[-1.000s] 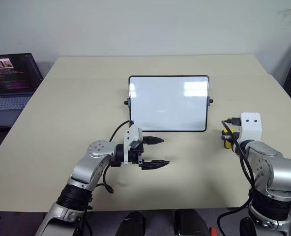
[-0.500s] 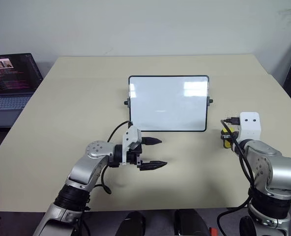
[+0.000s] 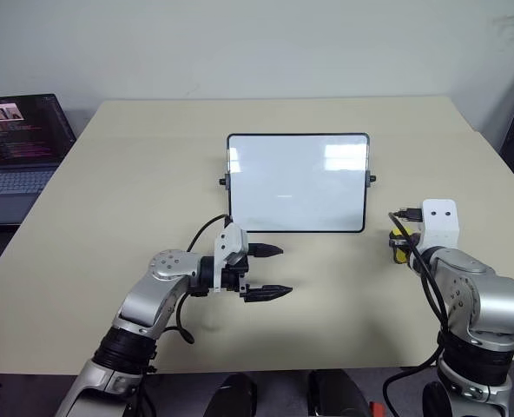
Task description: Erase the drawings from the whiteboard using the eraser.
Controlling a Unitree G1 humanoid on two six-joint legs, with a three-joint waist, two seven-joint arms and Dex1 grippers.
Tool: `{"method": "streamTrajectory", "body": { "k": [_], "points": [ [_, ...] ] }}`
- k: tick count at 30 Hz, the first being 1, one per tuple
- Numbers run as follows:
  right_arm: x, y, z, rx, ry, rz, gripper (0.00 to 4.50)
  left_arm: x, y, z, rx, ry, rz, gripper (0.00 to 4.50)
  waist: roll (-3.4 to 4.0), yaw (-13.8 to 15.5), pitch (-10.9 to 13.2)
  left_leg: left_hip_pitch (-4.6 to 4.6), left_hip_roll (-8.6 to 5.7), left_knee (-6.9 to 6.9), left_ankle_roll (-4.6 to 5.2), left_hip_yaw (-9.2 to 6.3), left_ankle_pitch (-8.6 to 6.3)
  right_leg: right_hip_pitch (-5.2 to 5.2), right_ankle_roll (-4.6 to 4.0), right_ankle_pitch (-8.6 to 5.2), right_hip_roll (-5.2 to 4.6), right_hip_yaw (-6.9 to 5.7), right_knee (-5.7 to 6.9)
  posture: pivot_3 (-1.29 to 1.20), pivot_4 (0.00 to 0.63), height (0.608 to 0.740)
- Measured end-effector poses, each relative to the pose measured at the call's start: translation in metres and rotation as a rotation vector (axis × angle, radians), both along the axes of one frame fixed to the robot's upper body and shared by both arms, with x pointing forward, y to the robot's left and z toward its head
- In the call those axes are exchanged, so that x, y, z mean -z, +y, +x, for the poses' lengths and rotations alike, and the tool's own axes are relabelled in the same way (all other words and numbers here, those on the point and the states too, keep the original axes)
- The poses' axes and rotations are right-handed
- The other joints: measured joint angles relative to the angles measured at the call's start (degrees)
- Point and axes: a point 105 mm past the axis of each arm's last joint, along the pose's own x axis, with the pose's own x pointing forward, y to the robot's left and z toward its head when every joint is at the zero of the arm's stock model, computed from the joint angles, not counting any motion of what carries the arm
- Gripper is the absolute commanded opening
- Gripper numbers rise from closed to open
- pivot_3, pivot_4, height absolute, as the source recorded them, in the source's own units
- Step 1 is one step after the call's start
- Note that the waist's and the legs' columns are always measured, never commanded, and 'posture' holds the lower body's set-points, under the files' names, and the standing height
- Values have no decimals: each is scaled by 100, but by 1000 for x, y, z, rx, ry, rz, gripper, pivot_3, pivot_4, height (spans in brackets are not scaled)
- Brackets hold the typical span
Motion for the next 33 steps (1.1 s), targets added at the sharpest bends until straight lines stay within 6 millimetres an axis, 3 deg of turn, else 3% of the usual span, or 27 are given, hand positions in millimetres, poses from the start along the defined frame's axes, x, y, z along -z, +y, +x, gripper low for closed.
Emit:
{"method": "streamTrajectory", "body": {
  "k": [14, 18, 25, 26, 33],
  "points": [
    [5, 2, 0, -12, 19, 0, 830, -1, 1, -3, 20, -6, 11, 4500, 1, 0, -1, 0, 0, 0, 0, 0, 0, 0, 0, 0, 0, 0, 1, 0, 150, 740],
    [5, 2, 0, -14, 22, -2, 1854, -2, 1, -3, 21, -7, 11, 4500, 1, -1, -1, 0, 0, 0, 0, 0, 0, 0, 0, 0, 0, 0, 1, 0, 150, 740],
    [6, 2, 1, -14, 22, -4, 4276, -2, 1, -3, 21, -7, 11, 4500, 1, -1, -1, 0, 0, 0, 0, 1, 0, 0, 0, 0, 0, 1, 1, 0, 150, 740],
    [6, 2, 1, -14, 19, -4, 4432, -2, 1, -3, 21, -7, 11, 4500, 1, -1, -1, 0, 0, 0, 0, 0, 0, 0, 0, 0, 0, 0, 1, 0, 150, 740],
    [2, 2, 3, 0, -1, 8, 4432, -2, 1, -3, 18, -7, 8, 4500, 1, -2, -1, 0, 0, 1, 0, 1, 0, 0, 0, 0, 0, 1, 2, 0, 150, 740]
  ]
}}
